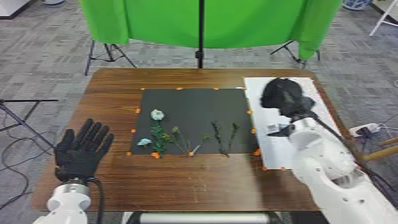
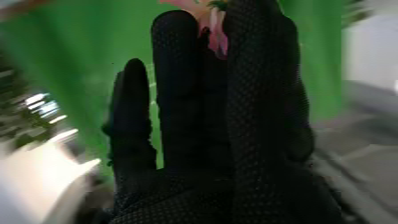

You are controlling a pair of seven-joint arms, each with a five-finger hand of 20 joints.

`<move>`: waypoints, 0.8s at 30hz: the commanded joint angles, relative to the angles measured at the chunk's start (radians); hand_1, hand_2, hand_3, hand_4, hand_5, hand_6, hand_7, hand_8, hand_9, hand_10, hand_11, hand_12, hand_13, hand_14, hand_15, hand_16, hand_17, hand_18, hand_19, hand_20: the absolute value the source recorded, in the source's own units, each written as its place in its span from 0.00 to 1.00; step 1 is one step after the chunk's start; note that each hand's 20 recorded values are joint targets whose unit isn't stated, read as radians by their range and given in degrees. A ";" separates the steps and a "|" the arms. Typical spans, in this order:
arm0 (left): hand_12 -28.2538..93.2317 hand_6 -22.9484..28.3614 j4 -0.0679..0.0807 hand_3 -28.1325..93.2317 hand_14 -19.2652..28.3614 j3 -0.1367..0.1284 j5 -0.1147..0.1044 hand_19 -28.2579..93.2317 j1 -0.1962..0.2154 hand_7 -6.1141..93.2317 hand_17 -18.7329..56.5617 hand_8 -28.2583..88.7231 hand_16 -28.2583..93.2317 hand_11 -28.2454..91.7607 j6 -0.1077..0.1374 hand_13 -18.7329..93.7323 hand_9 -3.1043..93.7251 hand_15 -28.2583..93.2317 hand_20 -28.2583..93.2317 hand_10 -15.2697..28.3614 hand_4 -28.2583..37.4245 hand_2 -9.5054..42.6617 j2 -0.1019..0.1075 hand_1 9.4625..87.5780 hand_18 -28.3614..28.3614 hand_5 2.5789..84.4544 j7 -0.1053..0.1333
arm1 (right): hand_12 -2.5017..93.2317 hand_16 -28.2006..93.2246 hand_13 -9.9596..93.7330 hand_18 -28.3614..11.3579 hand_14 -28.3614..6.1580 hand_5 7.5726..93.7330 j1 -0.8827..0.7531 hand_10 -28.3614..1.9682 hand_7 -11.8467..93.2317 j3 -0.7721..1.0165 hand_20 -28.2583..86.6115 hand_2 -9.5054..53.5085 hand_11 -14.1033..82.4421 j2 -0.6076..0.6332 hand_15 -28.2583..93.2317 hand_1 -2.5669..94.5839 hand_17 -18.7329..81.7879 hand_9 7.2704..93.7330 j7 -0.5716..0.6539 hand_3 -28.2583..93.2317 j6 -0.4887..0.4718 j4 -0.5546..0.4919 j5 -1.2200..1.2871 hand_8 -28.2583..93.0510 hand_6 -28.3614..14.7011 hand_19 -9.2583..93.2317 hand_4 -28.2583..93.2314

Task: Arrange flowers

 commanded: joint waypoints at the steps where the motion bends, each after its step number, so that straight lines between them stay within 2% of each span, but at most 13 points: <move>1: 0.31 0.67 0.004 0.87 0.78 0.020 -0.018 0.58 -0.003 0.18 0.15 0.16 0.16 0.43 0.021 0.44 0.44 0.59 0.34 0.74 0.00 0.46 -0.006 0.24 0.79 0.55 -0.014 | 0.42 0.54 0.72 0.23 0.68 0.74 0.170 0.63 0.47 -0.218 0.55 0.00 0.24 -0.208 0.55 1.00 0.45 0.84 -0.133 0.01 -0.102 0.094 -0.010 0.17 0.71 0.85 0.48; 4: 0.31 0.68 0.010 0.87 0.78 0.025 -0.013 0.58 -0.015 0.18 0.15 0.16 0.16 0.43 0.020 0.44 0.44 0.59 0.34 0.74 0.00 0.46 -0.004 0.24 0.79 0.55 -0.017 | 0.42 0.54 0.72 0.23 0.68 0.73 0.195 0.62 0.47 -0.267 0.55 0.00 0.23 -0.256 0.55 1.00 0.45 0.83 -0.235 0.01 -0.122 0.157 -0.118 0.17 0.71 0.85 0.48; 8: 0.31 0.68 0.015 0.88 0.78 0.027 -0.013 0.58 -0.022 0.18 0.15 0.16 0.16 0.43 0.016 0.44 0.44 0.60 0.34 0.74 0.00 0.46 0.000 0.24 0.79 0.55 -0.022 | 0.41 0.53 0.71 0.23 0.69 0.72 0.216 0.63 0.47 -0.328 0.56 0.00 0.23 -0.302 0.55 1.00 0.44 0.82 -0.270 0.01 -0.114 0.211 -0.192 0.16 0.71 0.85 0.48; 11: 0.31 0.67 0.021 0.88 0.78 0.033 -0.013 0.58 -0.032 0.18 0.15 0.16 0.16 0.44 0.011 0.44 0.44 0.60 0.34 0.74 0.00 0.46 0.004 0.24 0.79 0.55 -0.027 | 0.41 0.53 0.71 0.23 0.69 0.72 0.219 0.63 0.47 -0.338 0.56 0.00 0.23 -0.321 0.55 1.00 0.44 0.82 -0.287 0.00 -0.159 0.228 -0.273 0.16 0.71 0.85 0.48; 13: 0.31 0.67 0.018 0.88 0.78 0.033 -0.010 0.58 -0.028 0.18 0.15 0.16 0.16 0.44 0.008 0.44 0.44 0.60 0.34 0.74 0.00 0.46 0.009 0.24 0.79 0.55 -0.025 | 0.40 0.53 0.71 0.23 0.69 0.71 0.215 0.63 0.46 -0.351 0.56 0.00 0.23 -0.323 0.55 1.00 0.44 0.81 -0.270 0.00 -0.157 0.228 -0.261 0.16 0.71 0.85 0.48; 17: 0.31 0.67 0.013 0.87 0.78 0.026 -0.017 0.58 -0.017 0.18 0.15 0.16 0.16 0.43 0.012 0.44 0.44 0.60 0.34 0.74 0.00 0.46 0.012 0.24 0.79 0.55 -0.021 | 0.40 0.53 0.71 0.23 0.69 0.71 0.208 0.63 0.46 -0.364 0.56 0.00 0.23 -0.330 0.55 1.00 0.44 0.81 -0.277 0.00 -0.158 0.235 -0.292 0.16 0.71 0.85 0.48; 18: 0.31 0.67 0.015 0.87 0.78 0.029 -0.023 0.58 -0.022 0.18 0.15 0.16 0.16 0.43 0.013 0.44 0.44 0.60 0.34 0.74 0.00 0.46 0.018 0.24 0.79 0.55 -0.027 | 0.40 0.53 0.71 0.23 0.69 0.71 0.206 0.63 0.46 -0.367 0.56 0.00 0.23 -0.331 0.55 1.00 0.44 0.81 -0.270 0.00 -0.161 0.237 -0.311 0.16 0.71 0.85 0.48; 20: 0.31 0.67 0.024 0.87 0.78 0.033 -0.021 0.58 -0.040 0.18 0.15 0.16 0.16 0.43 0.009 0.44 0.44 0.60 0.34 0.74 0.00 0.46 0.019 0.24 0.79 0.55 -0.039 | 0.40 0.53 0.71 0.23 0.69 0.71 0.216 0.63 0.46 -0.375 0.56 0.00 0.23 -0.344 0.55 1.00 0.44 0.81 -0.238 0.00 -0.149 0.260 -0.347 0.16 0.71 0.85 0.48; 24: 0.31 0.66 0.026 0.87 0.78 0.035 -0.016 0.58 -0.044 0.18 0.15 0.16 0.16 0.44 0.002 0.44 0.44 0.60 0.34 0.74 0.00 0.46 0.022 0.25 0.79 0.56 -0.048 | 0.40 0.53 0.70 0.22 0.68 0.71 0.216 0.62 0.45 -0.379 0.56 0.00 0.23 -0.364 0.55 1.00 0.44 0.81 -0.228 0.00 -0.169 0.262 -0.341 0.16 0.71 0.84 0.48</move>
